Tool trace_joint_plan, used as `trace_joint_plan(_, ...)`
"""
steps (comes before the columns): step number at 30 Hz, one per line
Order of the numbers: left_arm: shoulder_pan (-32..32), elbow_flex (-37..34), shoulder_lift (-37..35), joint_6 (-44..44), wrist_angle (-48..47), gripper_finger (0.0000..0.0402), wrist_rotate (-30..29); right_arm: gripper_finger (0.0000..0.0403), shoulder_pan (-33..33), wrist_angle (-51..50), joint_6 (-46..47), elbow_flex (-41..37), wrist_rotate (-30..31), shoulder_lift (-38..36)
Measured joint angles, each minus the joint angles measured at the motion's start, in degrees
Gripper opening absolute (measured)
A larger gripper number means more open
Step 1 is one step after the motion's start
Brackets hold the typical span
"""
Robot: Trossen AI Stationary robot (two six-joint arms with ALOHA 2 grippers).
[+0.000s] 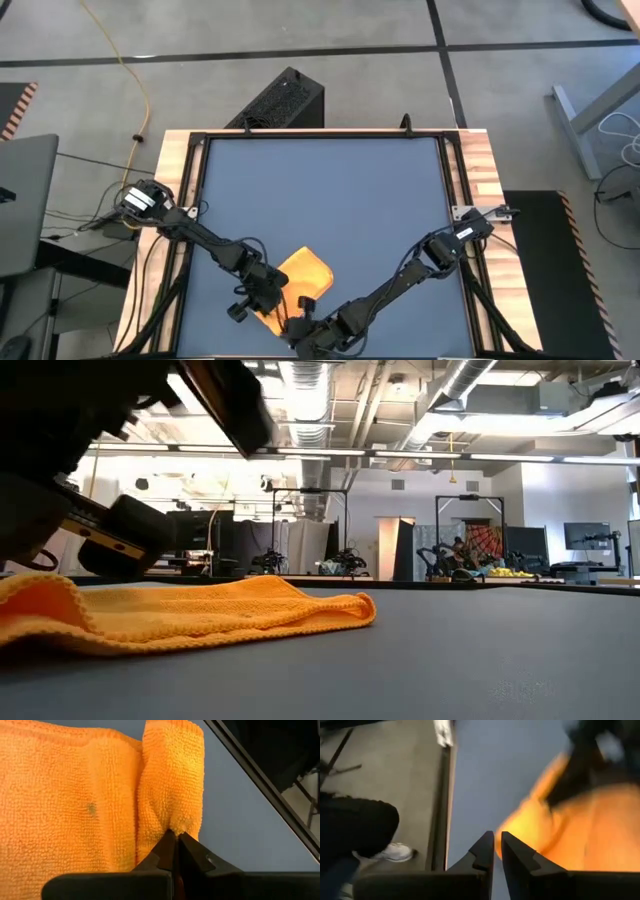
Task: Roll towel
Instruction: Roll the orange microfiber towel
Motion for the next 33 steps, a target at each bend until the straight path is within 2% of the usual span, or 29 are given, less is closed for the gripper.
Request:
trace_joint_plan(3,1.58,-0.02,0.00,1.15,0.02,0.0000,2.51,0.0079,0.26,1.71,-10.11,0.00,0.37,-0.02)
trace_joint_plan(7,4.12,-0.04,0.00,1.42,-0.14,0.0000,4.84,0.0119,-0.03,1.50,-17.98,0.00,0.30,0.07)
trace_joint_plan(14,7.37,-0.07,0.09,2.34,-0.50,0.0000,7.03,0.0218,-1.89,1.63,-21.00,-0.06,1.47,1.21)
trace_joint_plan(17,7.98,-0.07,0.10,3.45,-0.69,0.0000,8.73,0.0240,-2.63,2.50,-21.78,0.07,2.85,2.62)
trace_joint_plan(21,8.18,-0.09,0.11,3.91,-0.94,0.0000,9.54,0.0242,-2.83,1.82,-21.95,-0.01,8.21,4.39)
trace_joint_plan(27,8.18,-0.09,0.11,5.33,-1.37,0.0000,10.18,0.0228,-2.19,2.92,-17.84,0.04,9.24,5.59)
trace_joint_plan(30,8.16,-0.07,0.11,6.50,-1.22,0.0000,10.11,0.0213,-2.03,2.15,-10.87,0.00,10.11,6.57)
trace_joint_plan(33,8.12,-0.08,0.10,7.78,-1.21,0.0003,9.47,0.0176,-2.08,2.20,-0.95,0.00,11.00,6.67)
